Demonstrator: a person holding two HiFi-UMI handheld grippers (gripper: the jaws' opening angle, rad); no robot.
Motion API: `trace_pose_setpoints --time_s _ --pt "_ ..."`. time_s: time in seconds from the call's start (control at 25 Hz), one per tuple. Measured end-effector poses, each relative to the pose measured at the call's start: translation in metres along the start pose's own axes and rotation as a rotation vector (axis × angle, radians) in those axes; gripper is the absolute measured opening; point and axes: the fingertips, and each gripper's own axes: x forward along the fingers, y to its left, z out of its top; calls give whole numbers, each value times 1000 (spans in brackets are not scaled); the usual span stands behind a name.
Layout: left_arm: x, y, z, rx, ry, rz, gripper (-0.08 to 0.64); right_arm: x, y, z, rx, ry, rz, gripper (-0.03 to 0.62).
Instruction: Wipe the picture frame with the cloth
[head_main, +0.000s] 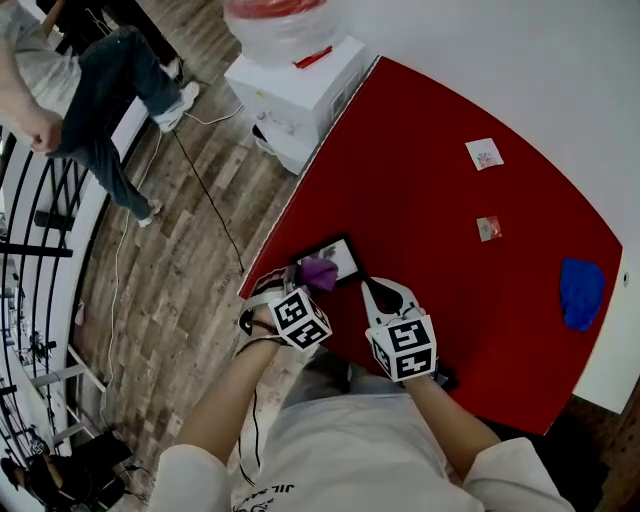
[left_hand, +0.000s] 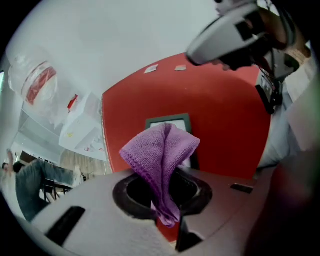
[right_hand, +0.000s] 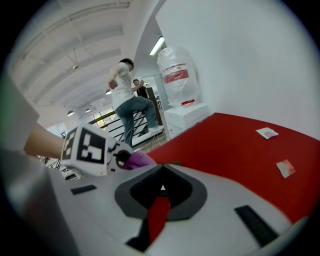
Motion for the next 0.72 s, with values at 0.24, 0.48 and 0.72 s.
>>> trace_pose_setpoints --time_s 0.24,0.48,0.72 --pt "16 71 19 -26 42 32 63 -7 -5 -4 19 5 -18 5" --pt "26 50 23 64 76 18 63 -9 -16 -6 45 -3 -38 5" --pt "4 -21 19 226 102 41 63 -9 -23 -6 68 -15 -52 5"
